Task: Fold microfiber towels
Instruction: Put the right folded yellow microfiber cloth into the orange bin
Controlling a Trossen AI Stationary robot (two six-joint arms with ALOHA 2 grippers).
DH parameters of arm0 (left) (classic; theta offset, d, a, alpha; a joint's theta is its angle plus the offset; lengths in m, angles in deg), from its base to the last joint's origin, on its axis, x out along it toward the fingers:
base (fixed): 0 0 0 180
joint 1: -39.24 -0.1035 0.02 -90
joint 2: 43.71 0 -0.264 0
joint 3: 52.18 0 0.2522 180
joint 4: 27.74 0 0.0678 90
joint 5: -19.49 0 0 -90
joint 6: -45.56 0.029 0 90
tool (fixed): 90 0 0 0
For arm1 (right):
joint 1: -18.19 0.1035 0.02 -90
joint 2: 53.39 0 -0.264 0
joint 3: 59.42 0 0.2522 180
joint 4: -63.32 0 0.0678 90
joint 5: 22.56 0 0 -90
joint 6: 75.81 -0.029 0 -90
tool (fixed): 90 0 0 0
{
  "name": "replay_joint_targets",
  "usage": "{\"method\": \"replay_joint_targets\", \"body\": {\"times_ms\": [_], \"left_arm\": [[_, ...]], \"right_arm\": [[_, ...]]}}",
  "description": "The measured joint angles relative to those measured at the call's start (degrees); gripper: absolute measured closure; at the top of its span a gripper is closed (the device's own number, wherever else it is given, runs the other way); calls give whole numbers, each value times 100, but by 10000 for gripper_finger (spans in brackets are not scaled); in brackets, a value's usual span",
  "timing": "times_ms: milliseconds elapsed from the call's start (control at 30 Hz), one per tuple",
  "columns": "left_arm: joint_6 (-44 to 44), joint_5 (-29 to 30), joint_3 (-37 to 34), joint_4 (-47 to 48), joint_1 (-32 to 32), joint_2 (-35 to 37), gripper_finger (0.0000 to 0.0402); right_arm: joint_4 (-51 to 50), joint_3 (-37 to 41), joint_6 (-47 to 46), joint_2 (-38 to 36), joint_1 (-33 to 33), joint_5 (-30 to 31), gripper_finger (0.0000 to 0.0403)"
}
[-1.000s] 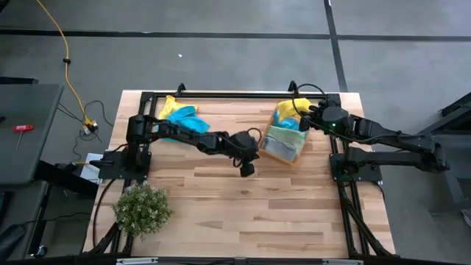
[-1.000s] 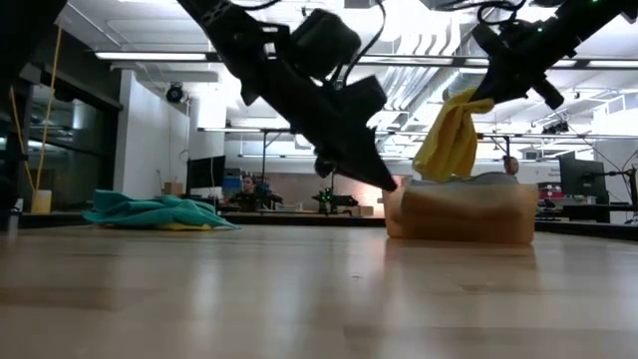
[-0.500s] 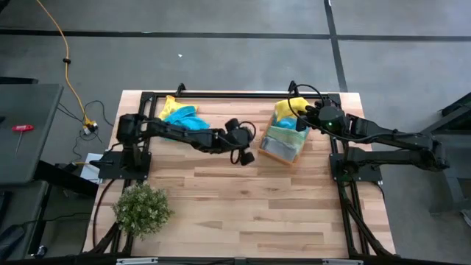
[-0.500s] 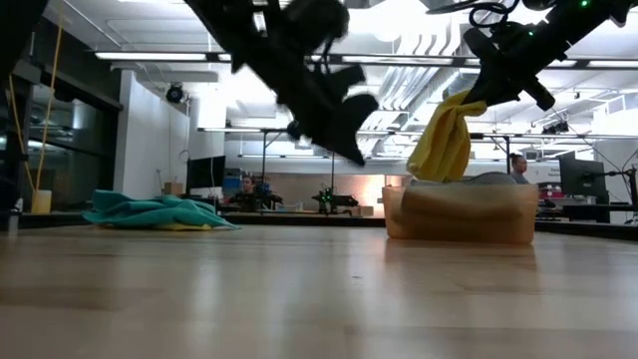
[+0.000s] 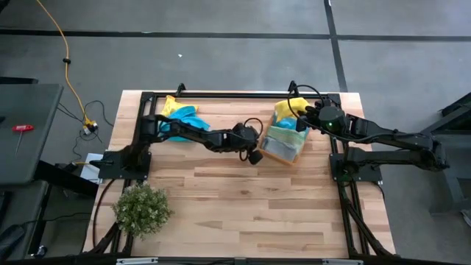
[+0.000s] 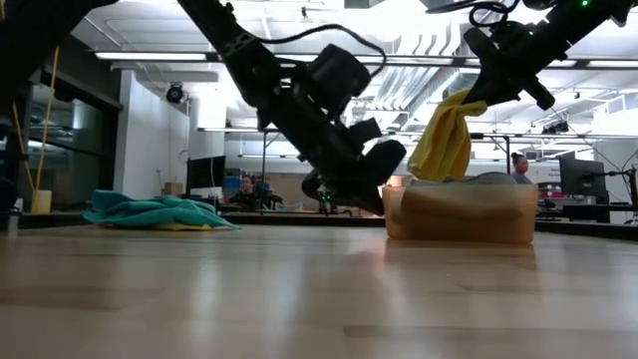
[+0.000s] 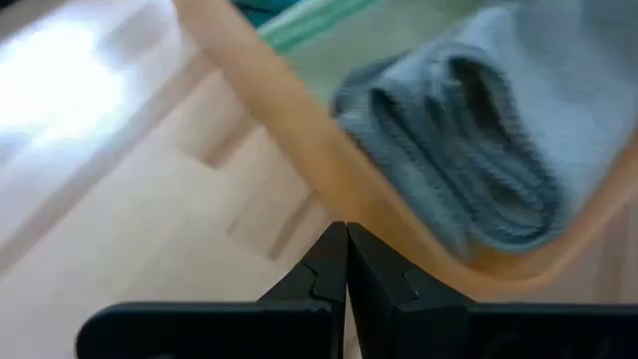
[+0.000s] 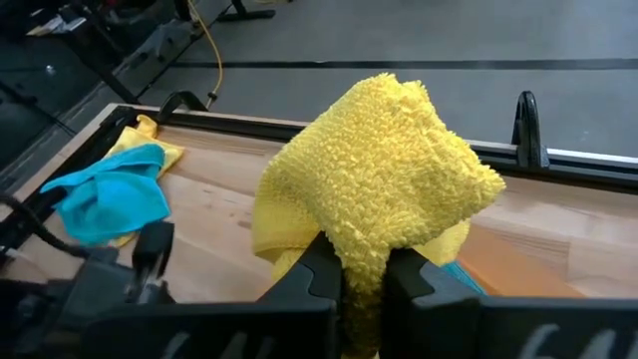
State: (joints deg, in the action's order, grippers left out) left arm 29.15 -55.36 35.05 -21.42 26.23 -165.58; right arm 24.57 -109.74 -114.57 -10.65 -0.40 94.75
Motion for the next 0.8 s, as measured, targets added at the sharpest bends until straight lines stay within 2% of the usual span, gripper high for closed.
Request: {"method": "replay_joint_targets", "body": {"times_ms": [300, 400, 500, 633, 733, 800], "left_arm": [[23, -175, 164, -106, 614, -193, 401], [182, -127, 165, -219, 742, -191, 402], [200, -197, 165, -198, 759, -101, 402], [302, -245, 165, -130, 746, -5, 402], [310, -251, 165, -214, 747, -5, 402], [311, -255, 165, -260, 752, 2, 402]], "right_arm": [[42, 0, -215, 101, 0, 63, 393], [568, 0, -258, 323, -3, -251, 393], [1580, 0, -23, 726, -16, -850, 393], [2692, -2, 121, 1480, -254, -1267, 396], [3295, -2, 113, 2177, -467, -1637, 398], [3420, -2, 30, 2540, -607, -1662, 398]]}}
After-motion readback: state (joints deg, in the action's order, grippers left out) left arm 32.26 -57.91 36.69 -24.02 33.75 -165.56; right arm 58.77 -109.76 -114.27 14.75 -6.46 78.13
